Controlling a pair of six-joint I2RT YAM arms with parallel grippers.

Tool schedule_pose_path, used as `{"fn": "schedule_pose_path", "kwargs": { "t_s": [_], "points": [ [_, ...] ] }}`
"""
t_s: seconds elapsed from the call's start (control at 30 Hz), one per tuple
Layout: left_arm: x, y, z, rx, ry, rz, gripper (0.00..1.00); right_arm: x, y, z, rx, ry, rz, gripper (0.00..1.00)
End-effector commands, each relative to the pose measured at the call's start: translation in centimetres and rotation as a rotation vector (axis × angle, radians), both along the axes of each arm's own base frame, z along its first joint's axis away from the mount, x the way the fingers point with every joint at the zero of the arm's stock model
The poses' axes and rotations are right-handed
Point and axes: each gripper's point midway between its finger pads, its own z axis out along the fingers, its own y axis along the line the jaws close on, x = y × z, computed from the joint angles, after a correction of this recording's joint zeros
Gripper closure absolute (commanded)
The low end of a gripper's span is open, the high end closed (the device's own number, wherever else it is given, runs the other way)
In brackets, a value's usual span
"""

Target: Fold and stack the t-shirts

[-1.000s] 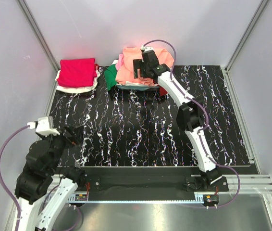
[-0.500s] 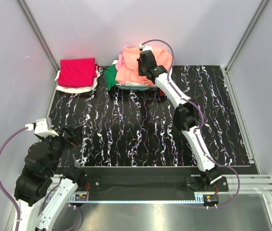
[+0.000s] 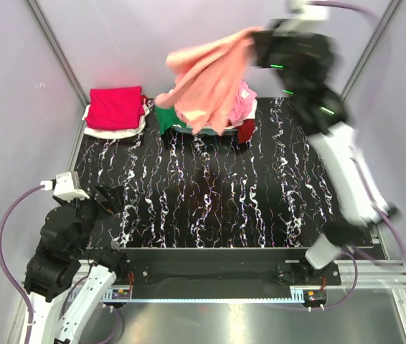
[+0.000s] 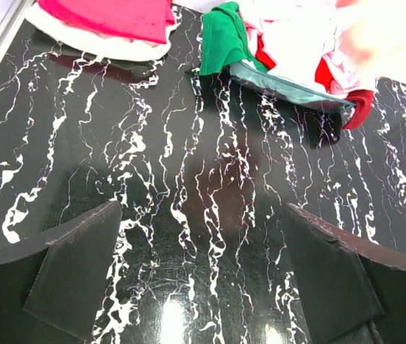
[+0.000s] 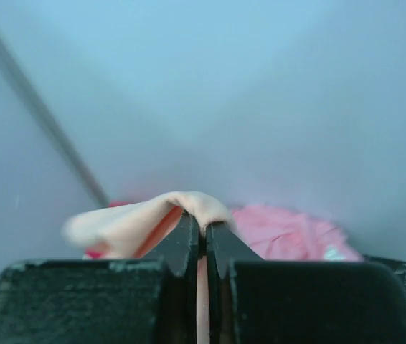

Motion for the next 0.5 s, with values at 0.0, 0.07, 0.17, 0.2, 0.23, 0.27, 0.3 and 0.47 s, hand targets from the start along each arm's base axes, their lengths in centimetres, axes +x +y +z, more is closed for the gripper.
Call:
{"fn": "schedule_pose_path", "kwargs": {
  "t_s": [0.0,0.07,0.17,0.2,0.23,0.27,0.3,0.47],
  "points": [
    [0.9,-0.5,0.7,-0.005,-0.03,-0.014,0.01,-3.4,-14.5,1.8,0.115,-0.016,-0.431,1.0],
    [1.2,-1.1,0.5,0.004,-0.01,-0.045,0.01,-3.4,-19.8,-6.0,0.126,0.181,-0.635,0.16],
    [2.0,-2.9,0.0,0.016,0.051,-0.13,0.01,-5.0,-20.8,-18.3,0.013,0.557,-0.667,0.0],
    [2.1,-3.0,-0.7,0.021,0.098,-0.132,0.01,-6.4,-20.6,-21.8,-0.037,0.675,-0.653,0.0],
    [2.8,-3.4,-1.7,0.026,0.163,-0.13,0.01,-7.7,-19.3,-26.2,-0.036,0.803,-0.597,0.0],
    [3.1,-3.6,-2.0,0.029,0.193,-0.138,0.01,-8.8,-18.7,-28.2,-0.026,0.87,-0.568,0.0],
    [3.3,-3.9,-2.6,0.034,0.226,-0.151,0.01,-9.6,-17.9,-29.8,0.0,0.917,-0.538,0.0],
    [3.9,-6.5,-5.3,-0.036,0.349,-0.231,0.01,-12.9,-14.9,-36.3,0.077,1.061,-0.37,0.0]
  ]
}}
